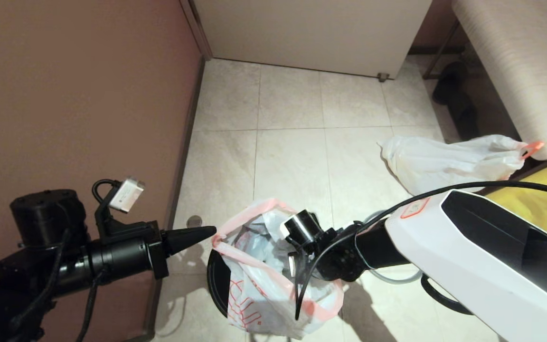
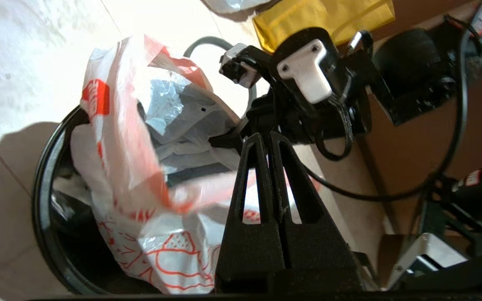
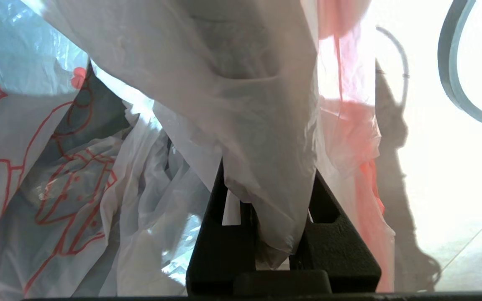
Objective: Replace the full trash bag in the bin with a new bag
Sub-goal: Put the new garbage bag on the trash can
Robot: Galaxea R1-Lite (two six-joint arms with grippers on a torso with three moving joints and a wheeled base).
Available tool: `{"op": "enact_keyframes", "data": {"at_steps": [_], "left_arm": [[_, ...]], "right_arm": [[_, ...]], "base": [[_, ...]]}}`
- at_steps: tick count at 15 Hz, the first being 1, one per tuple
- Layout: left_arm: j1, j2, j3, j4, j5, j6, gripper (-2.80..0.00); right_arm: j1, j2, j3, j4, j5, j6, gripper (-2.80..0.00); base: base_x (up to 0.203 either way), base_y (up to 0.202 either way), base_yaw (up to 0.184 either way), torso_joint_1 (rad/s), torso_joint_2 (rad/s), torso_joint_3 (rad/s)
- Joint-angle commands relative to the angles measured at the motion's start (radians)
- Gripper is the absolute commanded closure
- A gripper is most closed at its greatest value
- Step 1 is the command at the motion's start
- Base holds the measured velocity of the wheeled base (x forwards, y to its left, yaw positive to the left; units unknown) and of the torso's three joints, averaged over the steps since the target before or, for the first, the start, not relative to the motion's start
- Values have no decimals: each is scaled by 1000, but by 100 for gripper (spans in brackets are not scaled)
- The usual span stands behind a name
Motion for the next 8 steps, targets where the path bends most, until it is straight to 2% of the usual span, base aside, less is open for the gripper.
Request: {"op": "enact_keyframes", "data": {"at_steps": [1,3,6,7,8], "left_arm": [[-1,-34,-52,118,-2,-3,0],[-1,13,-104,222,13,-4,0],[-4,163,-139,247,83,5,0],[-5,210,-149,253,121,19,0],[-5,249,-159,284,166,79,0]], "right_arm": [[36,-1,2,2,-24,1,0],[56,1,6,1,-32,-4,0],[61,12,36,-1,-32,-2,0],[57,20,37,-7,-32,-2,0],[52,22,42,-25,-32,-2,0]], "base": [[0,0,0,0,0,0],[0,0,0,0,0,0],[0,0,0,0,0,0],[0,0,0,0,0,0],[0,0,0,0,0,0]]}}
